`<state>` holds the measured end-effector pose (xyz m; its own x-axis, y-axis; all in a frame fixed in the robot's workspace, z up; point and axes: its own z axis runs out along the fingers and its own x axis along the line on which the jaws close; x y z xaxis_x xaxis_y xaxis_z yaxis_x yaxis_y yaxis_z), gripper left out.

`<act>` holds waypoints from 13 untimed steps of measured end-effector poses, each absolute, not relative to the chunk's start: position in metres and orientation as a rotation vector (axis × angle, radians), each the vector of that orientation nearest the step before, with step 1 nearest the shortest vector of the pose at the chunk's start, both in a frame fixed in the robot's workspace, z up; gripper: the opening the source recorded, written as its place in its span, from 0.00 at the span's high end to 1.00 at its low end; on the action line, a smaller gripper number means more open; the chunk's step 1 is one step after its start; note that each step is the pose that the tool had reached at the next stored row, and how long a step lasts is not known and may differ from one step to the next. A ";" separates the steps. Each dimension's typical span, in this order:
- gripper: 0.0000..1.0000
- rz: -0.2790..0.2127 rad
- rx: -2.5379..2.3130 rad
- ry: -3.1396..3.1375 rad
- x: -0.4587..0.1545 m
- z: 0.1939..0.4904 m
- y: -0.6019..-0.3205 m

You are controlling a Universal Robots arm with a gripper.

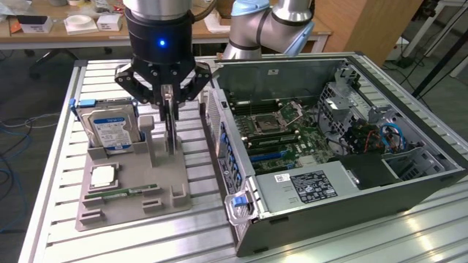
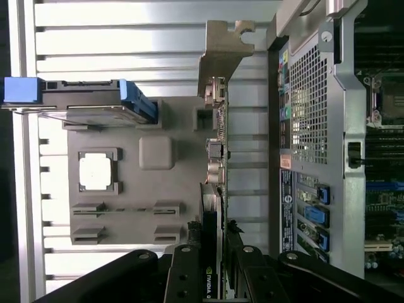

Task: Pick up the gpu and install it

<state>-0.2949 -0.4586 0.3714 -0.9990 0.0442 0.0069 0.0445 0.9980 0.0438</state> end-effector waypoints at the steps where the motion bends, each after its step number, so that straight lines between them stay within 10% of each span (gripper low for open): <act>1: 0.74 -0.069 -0.070 -3.134 -0.295 0.374 -0.458; 13: 0.74 -0.064 -0.070 -3.134 -0.295 0.409 -0.458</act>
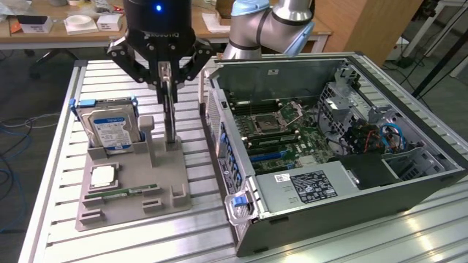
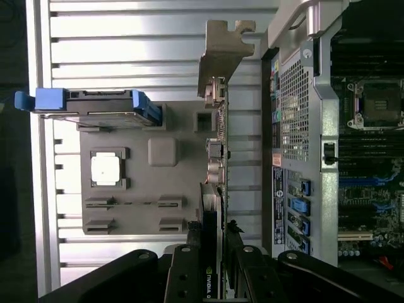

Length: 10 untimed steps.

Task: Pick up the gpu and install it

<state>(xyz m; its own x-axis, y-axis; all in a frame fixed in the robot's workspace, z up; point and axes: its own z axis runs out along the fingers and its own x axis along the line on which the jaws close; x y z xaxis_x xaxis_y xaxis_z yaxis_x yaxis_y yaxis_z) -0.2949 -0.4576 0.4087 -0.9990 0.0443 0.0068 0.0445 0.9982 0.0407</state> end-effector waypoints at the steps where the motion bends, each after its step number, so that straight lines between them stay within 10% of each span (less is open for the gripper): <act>1: 0.74 -0.064 -0.070 -3.134 -0.295 0.411 -0.458; 10: 0.74 -0.060 -0.070 -3.134 -0.295 0.439 -0.457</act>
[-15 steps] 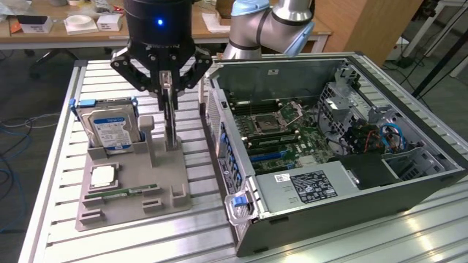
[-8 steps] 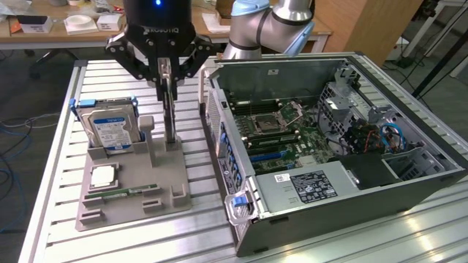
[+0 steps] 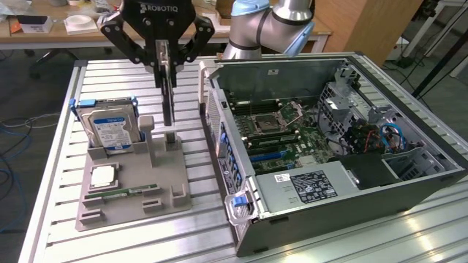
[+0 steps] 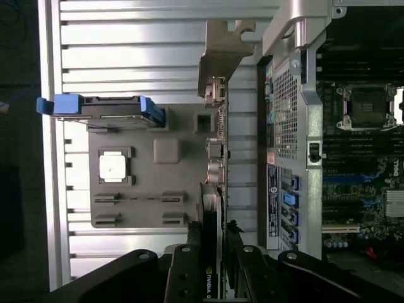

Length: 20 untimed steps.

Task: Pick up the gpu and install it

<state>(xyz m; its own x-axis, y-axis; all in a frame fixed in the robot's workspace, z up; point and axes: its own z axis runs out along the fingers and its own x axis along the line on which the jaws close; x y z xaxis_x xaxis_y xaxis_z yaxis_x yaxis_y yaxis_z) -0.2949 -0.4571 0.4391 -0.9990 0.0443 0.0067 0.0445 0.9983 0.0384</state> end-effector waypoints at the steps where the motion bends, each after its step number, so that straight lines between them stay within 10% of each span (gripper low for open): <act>1: 0.74 -0.061 -0.070 -3.135 -0.295 0.442 -0.457; 20: 0.74 -0.061 -0.070 -3.135 -0.283 0.443 -0.457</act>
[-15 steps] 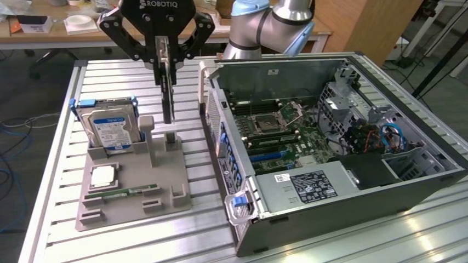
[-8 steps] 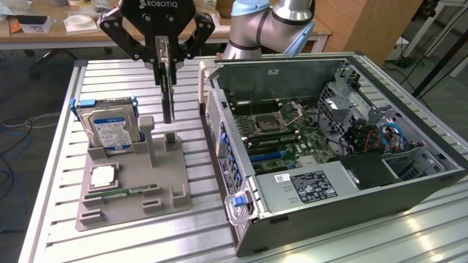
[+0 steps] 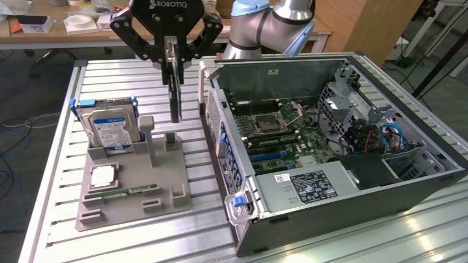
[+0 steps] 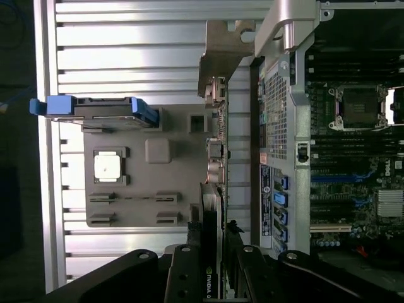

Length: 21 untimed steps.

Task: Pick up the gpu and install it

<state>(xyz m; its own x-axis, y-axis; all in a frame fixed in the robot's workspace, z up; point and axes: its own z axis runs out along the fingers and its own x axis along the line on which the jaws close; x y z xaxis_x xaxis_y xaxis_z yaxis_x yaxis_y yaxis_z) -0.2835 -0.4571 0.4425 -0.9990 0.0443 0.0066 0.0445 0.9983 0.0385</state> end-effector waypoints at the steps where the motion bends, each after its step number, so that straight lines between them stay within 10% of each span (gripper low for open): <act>1: 0.74 -0.060 -0.070 -3.134 -0.282 0.443 -0.457; 21: 0.74 -0.060 -0.070 -3.135 -0.255 0.442 -0.457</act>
